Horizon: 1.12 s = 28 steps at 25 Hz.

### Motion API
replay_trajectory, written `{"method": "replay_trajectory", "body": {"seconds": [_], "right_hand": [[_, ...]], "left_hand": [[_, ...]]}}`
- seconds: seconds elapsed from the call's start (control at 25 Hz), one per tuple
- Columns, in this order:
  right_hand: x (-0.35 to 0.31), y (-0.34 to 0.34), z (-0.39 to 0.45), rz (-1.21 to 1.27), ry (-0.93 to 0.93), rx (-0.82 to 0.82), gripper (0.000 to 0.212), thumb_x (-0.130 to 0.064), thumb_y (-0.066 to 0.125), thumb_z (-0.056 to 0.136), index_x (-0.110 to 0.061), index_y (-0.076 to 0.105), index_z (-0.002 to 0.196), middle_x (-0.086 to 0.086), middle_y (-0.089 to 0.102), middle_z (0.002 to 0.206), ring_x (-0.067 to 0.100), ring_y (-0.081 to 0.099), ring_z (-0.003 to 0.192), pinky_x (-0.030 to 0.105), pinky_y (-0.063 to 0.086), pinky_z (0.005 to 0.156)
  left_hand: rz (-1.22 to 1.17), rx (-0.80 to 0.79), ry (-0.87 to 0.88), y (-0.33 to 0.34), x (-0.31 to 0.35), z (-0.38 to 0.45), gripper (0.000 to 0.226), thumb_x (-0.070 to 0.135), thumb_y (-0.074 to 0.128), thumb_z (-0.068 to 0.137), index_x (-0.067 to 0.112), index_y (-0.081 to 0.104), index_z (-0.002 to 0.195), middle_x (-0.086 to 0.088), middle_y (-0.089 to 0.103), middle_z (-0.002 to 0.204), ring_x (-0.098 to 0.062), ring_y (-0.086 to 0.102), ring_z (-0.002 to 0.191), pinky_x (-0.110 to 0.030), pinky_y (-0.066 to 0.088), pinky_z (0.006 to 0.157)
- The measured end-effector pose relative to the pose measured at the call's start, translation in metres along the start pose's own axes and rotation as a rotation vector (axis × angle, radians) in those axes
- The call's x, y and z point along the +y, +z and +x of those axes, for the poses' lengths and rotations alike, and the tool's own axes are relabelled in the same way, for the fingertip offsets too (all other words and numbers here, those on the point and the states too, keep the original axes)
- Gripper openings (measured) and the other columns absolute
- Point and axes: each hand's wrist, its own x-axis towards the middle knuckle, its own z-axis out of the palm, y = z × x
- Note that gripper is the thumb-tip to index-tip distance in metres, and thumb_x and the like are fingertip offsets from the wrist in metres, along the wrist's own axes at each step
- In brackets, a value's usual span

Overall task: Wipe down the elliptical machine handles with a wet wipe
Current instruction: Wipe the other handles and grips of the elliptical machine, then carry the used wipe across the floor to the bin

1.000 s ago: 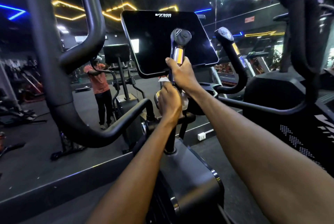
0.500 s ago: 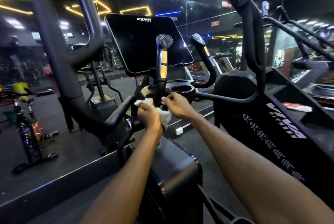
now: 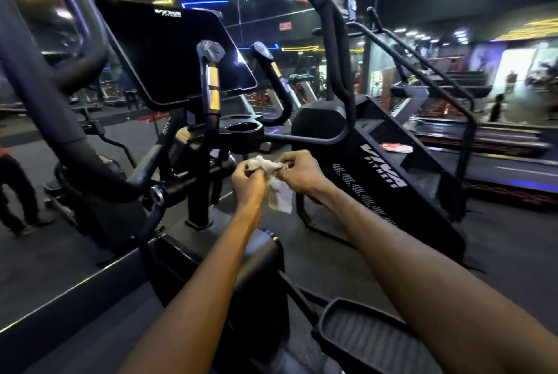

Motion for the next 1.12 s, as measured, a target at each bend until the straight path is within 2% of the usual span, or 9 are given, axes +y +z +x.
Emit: {"method": "replay_trajectory", "body": {"seconds": [0.08, 0.2, 0.32, 0.44, 0.56, 0.72, 0.96, 1.04, 1.12], "right_hand": [[0.013, -0.027, -0.013, 0.012, 0.030, 0.075, 0.018, -0.007, 0.072, 0.077, -0.022, 0.076, 0.086, -0.006, 0.072, 0.084, 0.006, 0.064, 0.079, 0.017, 0.049, 0.067], [0.031, -0.067, -0.033, 0.094, 0.119, 0.190, 0.017, -0.015, 0.076, 0.066, -0.024, 0.078, 0.080, -0.005, 0.076, 0.082, 0.010, 0.071, 0.083, 0.029, 0.060, 0.079], [0.051, -0.110, -0.061, 0.182, 0.227, 0.284, 0.019, -0.026, 0.078, 0.053, -0.022, 0.077, 0.072, -0.003, 0.076, 0.076, 0.012, 0.071, 0.077, 0.031, 0.059, 0.076], [0.074, -0.159, -0.104, 0.109, 0.232, 0.375, 0.025, -0.018, 0.066, 0.058, -0.019, 0.075, 0.081, -0.002, 0.074, 0.080, 0.014, 0.069, 0.080, 0.031, 0.057, 0.077], [0.096, -0.221, -0.155, 0.004, 0.256, 0.525, 0.030, -0.013, 0.068, 0.067, -0.020, 0.069, 0.096, 0.001, 0.071, 0.095, 0.020, 0.068, 0.095, 0.033, 0.056, 0.087], [0.127, -0.311, -0.235, 0.013, 0.349, 0.794, 0.029, -0.018, 0.076, 0.073, -0.027, 0.049, 0.081, -0.002, 0.064, 0.089, 0.020, 0.064, 0.089, 0.041, 0.056, 0.086], [0.151, -0.413, -0.356, 0.008, 0.478, 1.047, 0.017, -0.016, 0.077, 0.068, -0.018, 0.064, 0.057, 0.003, 0.073, 0.072, 0.020, 0.070, 0.075, 0.040, 0.061, 0.078], [0.164, -0.446, -0.396, 0.058, 0.505, 1.101, 0.004, -0.020, 0.075, 0.057, -0.021, 0.071, 0.059, 0.002, 0.074, 0.071, 0.022, 0.072, 0.076, 0.049, 0.061, 0.079], [0.166, -0.471, -0.437, 0.052, 0.513, 1.134, 0.014, -0.023, 0.078, 0.054, -0.017, 0.070, 0.064, 0.005, 0.075, 0.076, 0.018, 0.070, 0.075, 0.045, 0.061, 0.080]], "left_hand": [[0.011, -0.104, 0.040, 0.022, -0.001, -0.020, 0.025, -0.002, 0.064, 0.076, 0.021, 0.068, 0.086, -0.007, 0.072, 0.091, -0.017, 0.064, 0.081, -0.042, 0.056, 0.082], [0.066, -0.265, 0.063, 0.059, -0.005, -0.050, 0.022, 0.005, 0.059, 0.075, 0.025, 0.066, 0.075, -0.001, 0.069, 0.077, -0.020, 0.064, 0.073, -0.041, 0.055, 0.071], [0.092, -0.380, 0.035, 0.099, -0.008, -0.090, 0.015, 0.011, 0.056, 0.074, 0.022, 0.066, 0.074, -0.005, 0.071, 0.077, -0.030, 0.069, 0.078, -0.042, 0.057, 0.069], [0.058, -0.455, 0.020, 0.146, -0.008, -0.138, 0.025, 0.000, 0.053, 0.079, 0.022, 0.064, 0.074, 0.000, 0.068, 0.074, -0.019, 0.064, 0.072, -0.028, 0.052, 0.063], [0.046, -0.598, -0.006, 0.196, -0.006, -0.199, 0.022, 0.002, 0.055, 0.078, 0.021, 0.065, 0.074, -0.003, 0.069, 0.075, -0.017, 0.061, 0.071, -0.030, 0.049, 0.064], [-0.032, -0.826, -0.091, 0.260, 0.006, -0.295, 0.010, 0.009, 0.063, 0.076, 0.017, 0.067, 0.077, -0.003, 0.068, 0.075, -0.015, 0.060, 0.068, -0.029, 0.050, 0.062], [-0.116, -1.083, -0.119, 0.332, 0.020, -0.440, 0.006, -0.002, 0.060, 0.086, -0.001, 0.065, 0.089, -0.008, 0.060, 0.068, -0.004, 0.055, 0.043, -0.021, 0.046, 0.043], [-0.112, -1.150, -0.103, 0.355, 0.019, -0.487, 0.005, 0.001, 0.061, 0.089, 0.002, 0.065, 0.086, -0.008, 0.061, 0.069, -0.001, 0.053, 0.041, -0.019, 0.046, 0.043], [-0.116, -1.221, -0.083, 0.376, 0.022, -0.530, 0.007, 0.006, 0.063, 0.091, 0.000, 0.067, 0.092, -0.008, 0.063, 0.071, -0.003, 0.055, 0.045, -0.020, 0.048, 0.046]]}}
